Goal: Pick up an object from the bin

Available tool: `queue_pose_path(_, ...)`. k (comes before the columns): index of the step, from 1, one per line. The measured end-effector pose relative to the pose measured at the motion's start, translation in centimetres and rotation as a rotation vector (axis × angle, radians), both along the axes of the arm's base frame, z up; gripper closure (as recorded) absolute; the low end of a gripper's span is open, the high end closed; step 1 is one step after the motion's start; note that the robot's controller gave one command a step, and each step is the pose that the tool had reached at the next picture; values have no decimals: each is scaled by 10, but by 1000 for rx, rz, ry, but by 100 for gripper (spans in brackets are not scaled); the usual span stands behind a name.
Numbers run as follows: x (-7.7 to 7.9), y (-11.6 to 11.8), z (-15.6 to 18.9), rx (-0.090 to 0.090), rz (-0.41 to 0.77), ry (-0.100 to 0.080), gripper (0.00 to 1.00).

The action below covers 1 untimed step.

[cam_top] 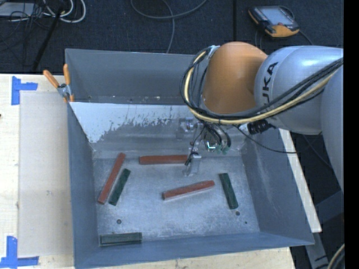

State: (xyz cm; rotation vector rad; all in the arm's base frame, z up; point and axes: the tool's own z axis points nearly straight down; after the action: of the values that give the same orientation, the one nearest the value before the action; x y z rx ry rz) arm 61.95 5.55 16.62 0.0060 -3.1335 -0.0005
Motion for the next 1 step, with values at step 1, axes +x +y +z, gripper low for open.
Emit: queue_pose_path(1,2,0,5,0,-1,-8,0)
